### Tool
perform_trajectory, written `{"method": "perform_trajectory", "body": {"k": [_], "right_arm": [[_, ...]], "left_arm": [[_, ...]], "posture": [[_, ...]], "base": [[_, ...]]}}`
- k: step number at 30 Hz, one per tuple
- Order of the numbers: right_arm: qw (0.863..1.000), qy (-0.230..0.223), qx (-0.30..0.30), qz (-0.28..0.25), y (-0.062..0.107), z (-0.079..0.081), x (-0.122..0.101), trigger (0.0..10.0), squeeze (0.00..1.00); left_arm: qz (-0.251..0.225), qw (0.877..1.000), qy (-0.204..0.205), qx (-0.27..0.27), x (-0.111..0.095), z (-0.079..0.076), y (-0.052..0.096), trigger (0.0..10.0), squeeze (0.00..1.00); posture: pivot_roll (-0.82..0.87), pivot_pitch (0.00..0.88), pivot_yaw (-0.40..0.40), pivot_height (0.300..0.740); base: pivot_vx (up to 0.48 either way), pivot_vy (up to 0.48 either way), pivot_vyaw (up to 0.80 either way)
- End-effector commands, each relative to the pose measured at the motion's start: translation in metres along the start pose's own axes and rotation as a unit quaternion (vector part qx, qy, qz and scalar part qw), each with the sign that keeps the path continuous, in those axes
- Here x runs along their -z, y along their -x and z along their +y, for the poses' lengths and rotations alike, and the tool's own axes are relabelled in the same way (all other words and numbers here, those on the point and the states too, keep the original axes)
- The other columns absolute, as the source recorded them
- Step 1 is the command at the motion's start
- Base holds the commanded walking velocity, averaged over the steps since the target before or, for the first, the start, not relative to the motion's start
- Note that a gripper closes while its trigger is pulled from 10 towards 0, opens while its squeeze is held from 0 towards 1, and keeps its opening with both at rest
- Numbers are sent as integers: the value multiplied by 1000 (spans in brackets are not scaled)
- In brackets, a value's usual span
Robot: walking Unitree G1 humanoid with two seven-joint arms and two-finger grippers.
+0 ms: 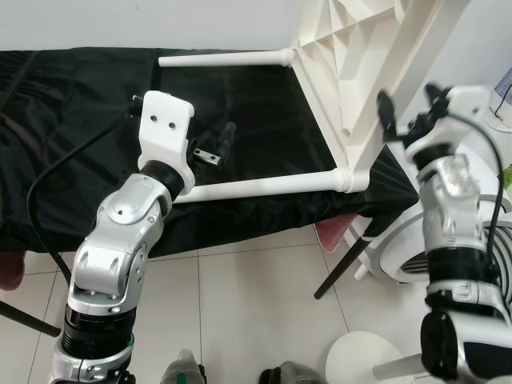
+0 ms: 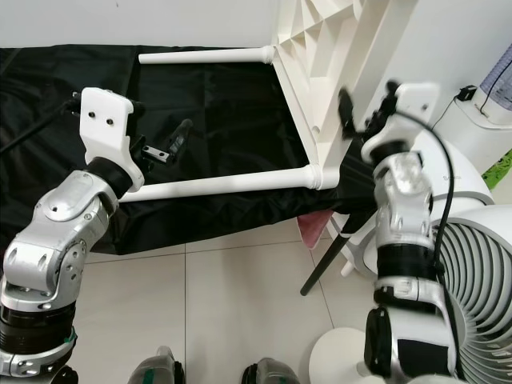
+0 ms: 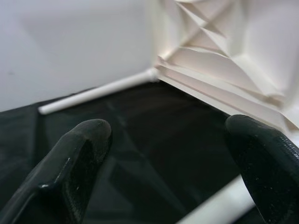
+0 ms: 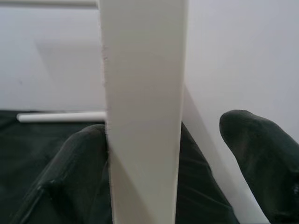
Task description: Building children table
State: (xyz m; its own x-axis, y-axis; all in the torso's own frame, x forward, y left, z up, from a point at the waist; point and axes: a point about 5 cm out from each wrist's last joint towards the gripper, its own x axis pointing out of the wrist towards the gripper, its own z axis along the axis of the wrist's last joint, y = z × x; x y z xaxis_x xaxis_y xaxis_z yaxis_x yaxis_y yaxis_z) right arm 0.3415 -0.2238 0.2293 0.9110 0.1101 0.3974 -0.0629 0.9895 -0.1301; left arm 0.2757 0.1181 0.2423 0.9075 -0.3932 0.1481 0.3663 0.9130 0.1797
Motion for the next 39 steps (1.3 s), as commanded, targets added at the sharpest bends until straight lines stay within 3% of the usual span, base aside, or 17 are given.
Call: {"method": "perform_trajectory", "body": {"k": [1, 8, 12, 15, 21, 30, 39], "right_arm": [[1000, -3, -8, -11, 1, 3, -4, 10000, 0], [998, -29, -59, -15, 15, 15, -3, 10000, 0], [991, -74, -108, -13, 43, 26, 2, 10000, 0], [991, -70, -113, 4, 60, 32, 7, 10000, 0], [990, -80, -108, 40, 76, 34, 20, 10000, 0], [991, -81, -82, 74, 77, 38, 34, 10000, 0], [992, -75, -49, 92, 82, 47, 48, 10000, 0]], "left_arm": [[3, 1000, -6, 11, 1, -4, 1, 10000, 0], [19, 1000, -3, 16, 10, -6, 5, 10000, 0], [49, 999, 12, 15, 29, -7, 15, 10000, 0], [59, 998, 17, 9, 38, -5, 23, 10000, 0], [80, 997, 0, -23, 52, 3, 31, 10000, 0], [103, 990, -9, -90, 71, 13, 37, 10000, 0], [105, 980, 15, -170, 91, 20, 50, 10000, 0]], "posture": [[-22, 51, -75, 740], [-27, 70, -76, 740], [-21, 105, -84, 740], [-15, 126, -88, 740], [-9, 155, -82, 740], [0, 166, -83, 740], [13, 134, -101, 740]], "base": [[0, 0, 0], [0, 0, 0], [0, 0, 0], [0, 0, 0], [0, 0, 0], [0, 0, 0], [0, 0, 0]]}}
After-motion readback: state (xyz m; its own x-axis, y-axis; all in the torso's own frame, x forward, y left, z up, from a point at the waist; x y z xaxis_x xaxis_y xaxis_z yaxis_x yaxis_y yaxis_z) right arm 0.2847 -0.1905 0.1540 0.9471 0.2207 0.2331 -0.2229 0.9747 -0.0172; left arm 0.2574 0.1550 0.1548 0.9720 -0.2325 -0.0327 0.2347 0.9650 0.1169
